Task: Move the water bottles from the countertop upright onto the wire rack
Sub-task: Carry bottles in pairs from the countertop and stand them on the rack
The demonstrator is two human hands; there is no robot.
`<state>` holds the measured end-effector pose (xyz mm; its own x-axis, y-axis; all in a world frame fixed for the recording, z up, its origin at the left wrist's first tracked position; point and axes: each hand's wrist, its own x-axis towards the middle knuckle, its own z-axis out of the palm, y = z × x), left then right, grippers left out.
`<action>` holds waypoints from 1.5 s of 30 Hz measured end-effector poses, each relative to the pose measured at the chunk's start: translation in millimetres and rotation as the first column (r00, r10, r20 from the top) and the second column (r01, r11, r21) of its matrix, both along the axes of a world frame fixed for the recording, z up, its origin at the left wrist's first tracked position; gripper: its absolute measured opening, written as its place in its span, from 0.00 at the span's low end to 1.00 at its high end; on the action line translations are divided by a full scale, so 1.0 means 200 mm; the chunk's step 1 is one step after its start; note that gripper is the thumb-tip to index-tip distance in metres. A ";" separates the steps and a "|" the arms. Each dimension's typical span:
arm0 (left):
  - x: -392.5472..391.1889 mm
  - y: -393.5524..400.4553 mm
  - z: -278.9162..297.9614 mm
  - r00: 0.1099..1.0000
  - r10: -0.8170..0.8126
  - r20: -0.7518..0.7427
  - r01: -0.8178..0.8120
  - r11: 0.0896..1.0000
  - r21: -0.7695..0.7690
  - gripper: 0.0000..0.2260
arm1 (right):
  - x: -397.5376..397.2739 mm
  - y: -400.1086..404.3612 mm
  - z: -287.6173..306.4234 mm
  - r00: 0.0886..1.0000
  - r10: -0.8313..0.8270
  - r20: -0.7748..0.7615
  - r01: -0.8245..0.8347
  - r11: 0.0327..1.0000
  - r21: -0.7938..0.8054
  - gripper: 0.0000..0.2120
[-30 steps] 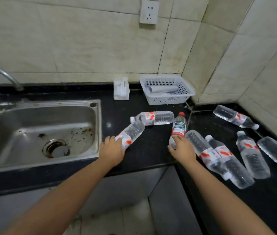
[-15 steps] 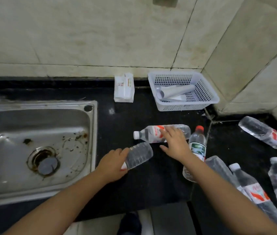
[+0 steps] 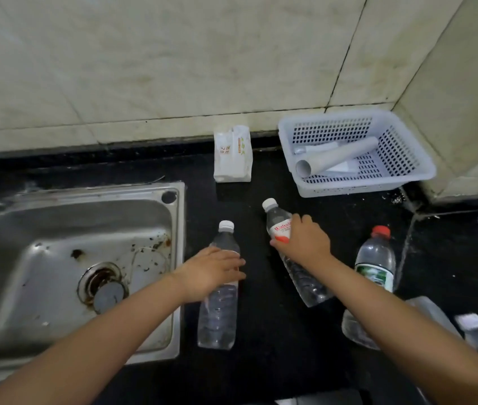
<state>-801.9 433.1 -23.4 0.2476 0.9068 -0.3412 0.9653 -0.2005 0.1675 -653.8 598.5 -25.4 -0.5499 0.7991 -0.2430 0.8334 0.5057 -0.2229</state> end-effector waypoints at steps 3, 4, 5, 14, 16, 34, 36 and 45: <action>0.05 -0.01 0.00 0.866 0.475 0.157 -0.485 0.874 0.034 0.26 | 0.00 -0.03 -0.05 0.999 -0.012 -0.043 0.015 0.998 0.067 0.33; 0.09 0.00 0.01 0.770 0.611 0.184 -0.632 0.771 0.083 0.24 | 0.00 -0.04 -0.07 0.998 0.004 -0.069 0.002 0.997 0.082 0.32; 0.13 0.01 0.01 0.660 0.727 0.188 -0.749 0.657 0.085 0.23 | 0.00 -0.04 -0.08 0.996 0.023 -0.089 -0.015 0.997 0.081 0.31; 0.26 0.15 -0.10 0.257 0.957 0.134 -0.966 0.258 0.008 0.32 | -0.09 0.01 -0.11 1.000 -0.012 -0.010 0.012 1.000 0.012 0.35; 0.26 0.15 -0.11 0.266 0.953 0.147 -0.964 0.264 0.033 0.32 | -0.07 0.00 -0.11 1.000 -0.016 -0.014 0.016 1.000 0.027 0.34; 0.35 -0.33 0.18 0.800 0.396 0.450 -0.547 0.791 0.275 0.27 | 0.41 -1.03 0.26 0.860 -0.328 -0.392 0.451 0.847 0.282 0.31; 0.42 -0.39 0.24 0.887 0.179 0.426 -0.380 0.807 0.452 0.26 | 0.48 -1.23 0.30 0.814 -0.404 -0.418 0.534 0.804 0.263 0.32; 1.20 -0.80 0.53 0.712 -0.529 0.461 0.116 0.736 0.667 0.32 | 1.05 -2.12 0.50 0.424 -0.756 -0.498 0.903 0.312 0.295 0.32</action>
